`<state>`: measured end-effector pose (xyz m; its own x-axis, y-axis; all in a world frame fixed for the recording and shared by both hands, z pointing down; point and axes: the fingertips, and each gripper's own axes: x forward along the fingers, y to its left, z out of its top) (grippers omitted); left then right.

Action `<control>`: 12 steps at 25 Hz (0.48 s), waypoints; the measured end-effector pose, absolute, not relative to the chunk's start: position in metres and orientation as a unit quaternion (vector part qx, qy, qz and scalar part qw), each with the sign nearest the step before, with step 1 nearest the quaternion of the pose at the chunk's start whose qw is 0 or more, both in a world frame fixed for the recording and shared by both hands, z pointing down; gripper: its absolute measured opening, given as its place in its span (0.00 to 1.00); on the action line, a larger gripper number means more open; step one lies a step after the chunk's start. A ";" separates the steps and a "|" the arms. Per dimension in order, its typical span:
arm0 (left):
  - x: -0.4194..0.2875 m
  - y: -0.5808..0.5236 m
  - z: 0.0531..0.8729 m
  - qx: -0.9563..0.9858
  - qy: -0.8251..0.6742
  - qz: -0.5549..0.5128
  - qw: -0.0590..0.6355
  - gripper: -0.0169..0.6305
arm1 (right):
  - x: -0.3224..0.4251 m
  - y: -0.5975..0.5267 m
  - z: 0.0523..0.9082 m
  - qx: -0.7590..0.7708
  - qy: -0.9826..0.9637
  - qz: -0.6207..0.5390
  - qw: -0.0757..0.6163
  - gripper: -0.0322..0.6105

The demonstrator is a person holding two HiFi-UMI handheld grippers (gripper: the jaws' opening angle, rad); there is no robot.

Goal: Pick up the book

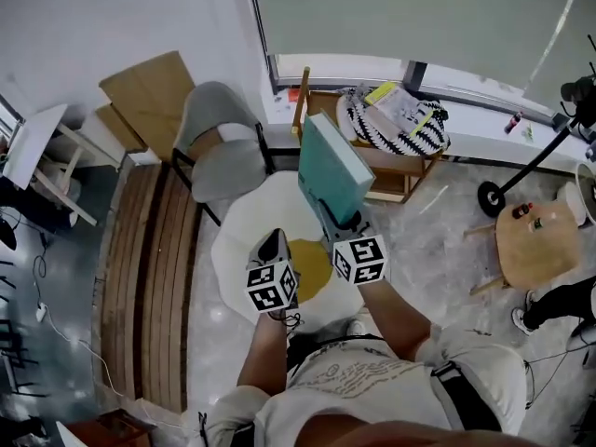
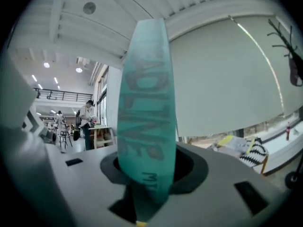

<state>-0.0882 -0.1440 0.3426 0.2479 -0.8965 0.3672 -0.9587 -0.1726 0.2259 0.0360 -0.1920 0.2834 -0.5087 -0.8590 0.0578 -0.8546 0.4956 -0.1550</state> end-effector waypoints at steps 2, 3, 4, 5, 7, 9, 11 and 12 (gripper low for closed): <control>-0.080 -0.150 0.318 0.771 -0.608 0.067 0.180 0.05 | 0.039 -0.188 0.272 -0.506 0.860 -0.065 0.007 0.31; -0.077 -0.153 0.306 0.775 -0.606 0.062 0.169 0.05 | 0.040 -0.187 0.269 -0.509 0.858 -0.062 0.005 0.31; -0.075 -0.157 0.295 0.779 -0.604 0.055 0.160 0.05 | 0.041 -0.186 0.266 -0.513 0.856 -0.061 0.003 0.31; -0.073 -0.161 0.285 0.781 -0.604 0.047 0.152 0.05 | 0.043 -0.186 0.264 -0.518 0.854 -0.058 0.001 0.31; -0.072 -0.166 0.267 0.783 -0.607 0.037 0.132 0.05 | 0.049 -0.183 0.262 -0.529 0.847 -0.049 -0.007 0.31; -0.068 -0.172 0.256 0.786 -0.609 0.049 0.098 0.05 | 0.056 -0.182 0.261 -0.539 0.841 -0.042 -0.013 0.31; -0.060 -0.177 0.248 0.790 -0.606 0.067 0.064 0.05 | 0.064 -0.183 0.261 -0.550 0.834 -0.042 -0.013 0.31; -0.056 -0.178 0.245 0.793 -0.602 0.072 0.054 0.05 | 0.068 -0.184 0.261 -0.555 0.831 -0.043 -0.011 0.31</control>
<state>-0.0558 -0.1784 0.2452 0.2643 -0.9478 0.1783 -0.9632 -0.2688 -0.0014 0.0678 -0.1842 0.2607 -0.3833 -0.9212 0.0661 -0.9231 0.3798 -0.0601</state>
